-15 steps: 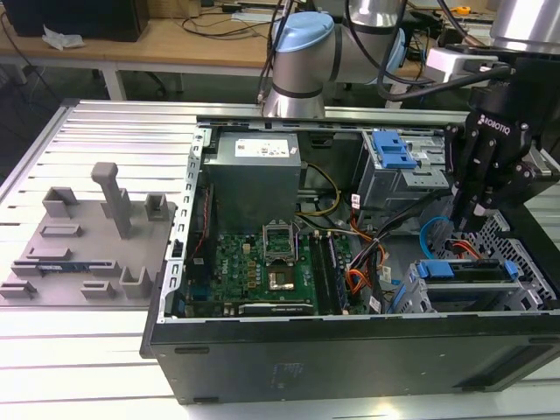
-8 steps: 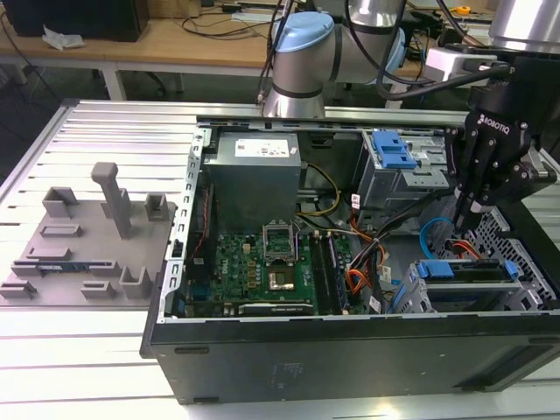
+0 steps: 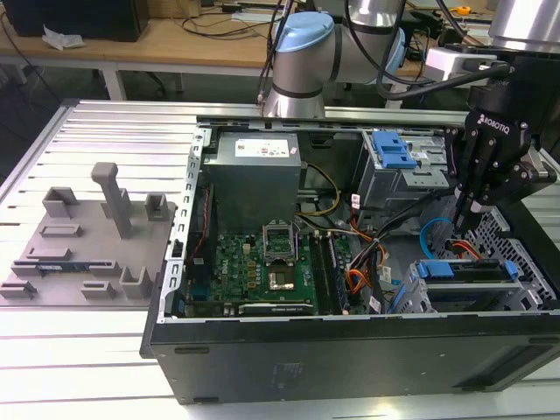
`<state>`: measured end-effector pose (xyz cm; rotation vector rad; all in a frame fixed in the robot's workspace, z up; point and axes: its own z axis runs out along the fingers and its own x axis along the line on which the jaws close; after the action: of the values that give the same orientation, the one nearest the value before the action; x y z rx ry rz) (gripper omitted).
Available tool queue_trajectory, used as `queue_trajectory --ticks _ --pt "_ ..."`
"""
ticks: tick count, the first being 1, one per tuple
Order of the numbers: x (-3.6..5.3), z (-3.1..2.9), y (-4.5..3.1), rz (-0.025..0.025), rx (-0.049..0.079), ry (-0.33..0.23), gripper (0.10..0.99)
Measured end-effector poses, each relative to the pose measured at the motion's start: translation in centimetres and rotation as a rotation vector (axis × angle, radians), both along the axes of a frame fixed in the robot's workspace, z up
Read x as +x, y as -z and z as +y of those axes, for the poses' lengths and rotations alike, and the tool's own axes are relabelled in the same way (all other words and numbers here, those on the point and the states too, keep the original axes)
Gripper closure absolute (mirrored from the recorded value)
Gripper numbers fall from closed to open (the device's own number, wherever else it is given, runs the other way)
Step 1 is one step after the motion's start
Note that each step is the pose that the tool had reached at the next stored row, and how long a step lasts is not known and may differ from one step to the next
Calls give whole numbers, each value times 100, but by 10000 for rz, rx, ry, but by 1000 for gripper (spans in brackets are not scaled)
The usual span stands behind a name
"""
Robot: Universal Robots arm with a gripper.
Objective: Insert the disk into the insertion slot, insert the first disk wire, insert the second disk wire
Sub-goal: 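Insert the second disk wire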
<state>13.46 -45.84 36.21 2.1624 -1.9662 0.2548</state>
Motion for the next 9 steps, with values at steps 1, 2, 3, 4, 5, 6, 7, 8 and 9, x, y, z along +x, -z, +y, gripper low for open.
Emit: queue_trajectory --ticks 1,2,3,4,5,6,7,8,9 --pt "0 0 0 -3 0 -1 925" --pt "-1 0 0 -29 3 4 925" --pt "-1 0 0 -56 16 12 925" --pt "-1 0 1 -97 61 24 925" --pt "-1 0 1 -131 106 35 925" --pt "0 0 0 -177 165 71 925" --pt "1 1 1 -193 179 110 925" --pt "1 1 1 -202 181 204 925" --pt "0 0 0 -204 175 534 925"
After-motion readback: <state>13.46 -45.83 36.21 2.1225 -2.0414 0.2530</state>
